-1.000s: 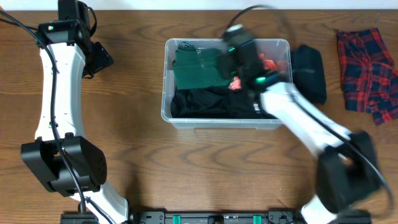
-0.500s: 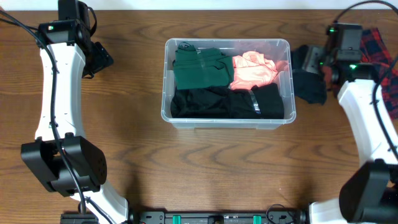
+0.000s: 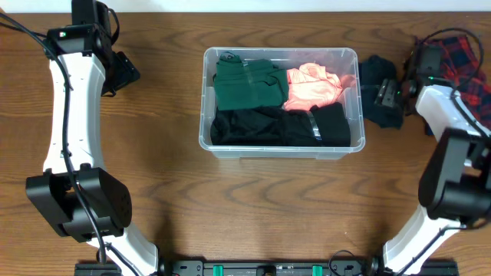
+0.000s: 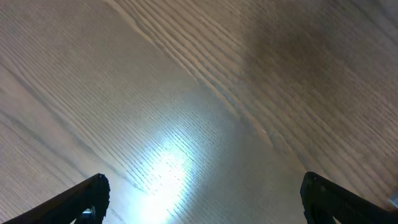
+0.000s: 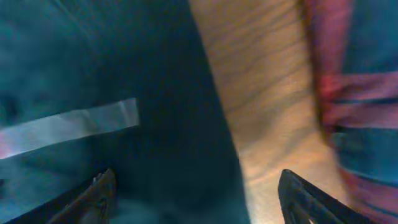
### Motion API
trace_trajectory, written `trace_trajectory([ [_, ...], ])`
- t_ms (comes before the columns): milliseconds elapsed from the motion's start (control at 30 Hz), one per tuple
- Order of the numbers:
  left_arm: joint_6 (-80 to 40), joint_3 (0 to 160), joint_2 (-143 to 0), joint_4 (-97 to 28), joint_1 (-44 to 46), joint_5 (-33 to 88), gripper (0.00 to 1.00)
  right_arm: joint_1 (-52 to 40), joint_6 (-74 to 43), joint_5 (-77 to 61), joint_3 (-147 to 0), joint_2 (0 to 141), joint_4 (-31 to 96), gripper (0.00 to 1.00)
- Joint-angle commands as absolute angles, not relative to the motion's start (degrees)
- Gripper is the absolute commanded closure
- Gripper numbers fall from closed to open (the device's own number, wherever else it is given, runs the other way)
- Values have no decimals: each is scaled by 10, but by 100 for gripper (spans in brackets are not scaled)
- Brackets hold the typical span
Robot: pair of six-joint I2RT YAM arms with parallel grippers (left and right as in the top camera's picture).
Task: Pack container
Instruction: 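Release the green bundle and move the right gripper to the black garment, then close the right gripper on the black garment and lift it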
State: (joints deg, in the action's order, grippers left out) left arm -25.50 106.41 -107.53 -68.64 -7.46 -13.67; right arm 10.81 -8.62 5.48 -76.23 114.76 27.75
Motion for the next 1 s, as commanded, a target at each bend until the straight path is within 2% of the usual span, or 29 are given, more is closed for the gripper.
trace_trajectory([
  [0,-256,1061,-1079,-689,-77,-140,2,112,-76,42,-761,1175,274,22],
  [67,-256,1061,-1079,-689,-77,-139,2,112,-76,38,-761,1180,275,29],
  [200,-256,1061,-1079,-689,-77,-139,2,112,-76,29,-761,1180,272,33],
  [267,-256,1061,-1079,-689,-77,-139,2,112,-76,29,-761,1181,274,50],
  [300,-256,1061,-1079,-689,-77,-140,2,112,-76,29,-761,1181,275,52],
  [333,-256,1061,-1079,-689,-77,-139,2,112,-76,29,-761,1181,275,49],
  [367,-256,1061,-1079,-689,-77,-139,2,112,-76,29,-761,1181,277,38],
  [433,-256,1061,-1079,-689,-77,-139,2,113,-76,30,-761,1181,280,22],
  [533,-256,1061,-1079,-689,-77,-139,2,119,-76,30,-760,1181,288,9],
  [600,-256,1061,-1079,-689,-77,-139,2,124,-76,30,-759,1181,290,5],
  [667,-256,1061,-1079,-689,-77,-139,2,129,-76,30,-755,1181,290,5],
  [967,-256,1061,-1079,-689,-77,-139,2,132,-61,-4,-736,1181,272,31],
])
